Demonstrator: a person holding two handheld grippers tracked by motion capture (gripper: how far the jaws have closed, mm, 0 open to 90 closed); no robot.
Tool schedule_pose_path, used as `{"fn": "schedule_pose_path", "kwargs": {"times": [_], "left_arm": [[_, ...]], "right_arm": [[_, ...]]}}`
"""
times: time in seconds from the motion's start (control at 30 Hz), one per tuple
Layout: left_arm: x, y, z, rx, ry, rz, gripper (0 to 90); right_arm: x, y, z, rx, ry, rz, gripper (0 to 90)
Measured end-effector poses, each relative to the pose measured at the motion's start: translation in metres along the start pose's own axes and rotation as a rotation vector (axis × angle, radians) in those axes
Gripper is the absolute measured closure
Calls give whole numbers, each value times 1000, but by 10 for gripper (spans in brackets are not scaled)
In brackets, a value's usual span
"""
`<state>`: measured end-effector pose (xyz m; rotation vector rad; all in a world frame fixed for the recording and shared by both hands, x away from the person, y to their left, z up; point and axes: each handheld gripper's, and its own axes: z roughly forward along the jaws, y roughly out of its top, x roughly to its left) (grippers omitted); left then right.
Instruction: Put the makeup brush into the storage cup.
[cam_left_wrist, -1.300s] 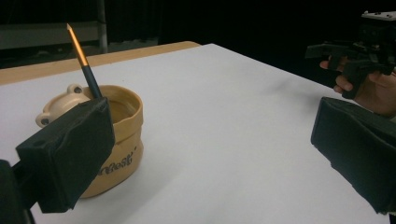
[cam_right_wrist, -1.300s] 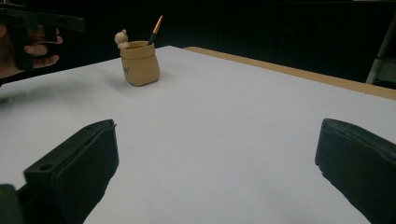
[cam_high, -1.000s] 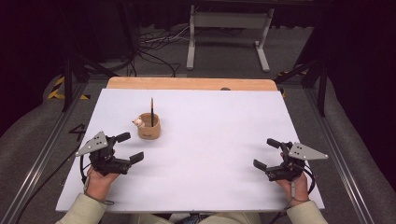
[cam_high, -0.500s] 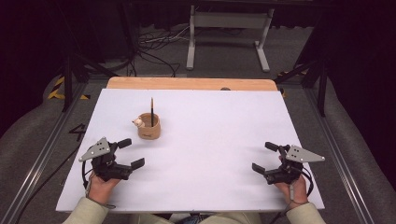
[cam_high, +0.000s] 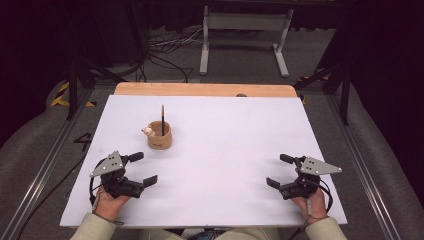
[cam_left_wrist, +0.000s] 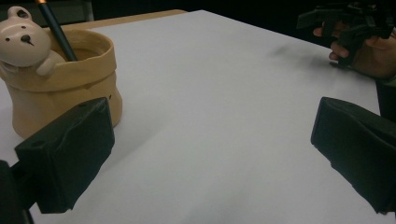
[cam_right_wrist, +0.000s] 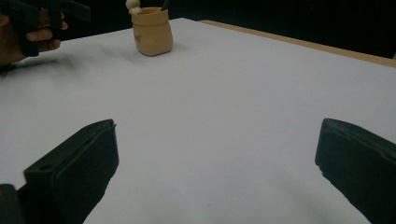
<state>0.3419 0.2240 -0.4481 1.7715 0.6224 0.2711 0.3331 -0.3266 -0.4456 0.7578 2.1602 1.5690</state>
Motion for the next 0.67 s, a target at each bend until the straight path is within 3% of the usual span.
{"fn": "schedule_pose_path", "kwargs": {"times": [0.43,0.67], "left_arm": [[1,1,-1,-12,6,6,6],[2,0,-3,-25,7,-16,6]], "right_arm": [[-1,0,1,1,2,7,0],[-1,-1,1,2,1,14,0]]}}
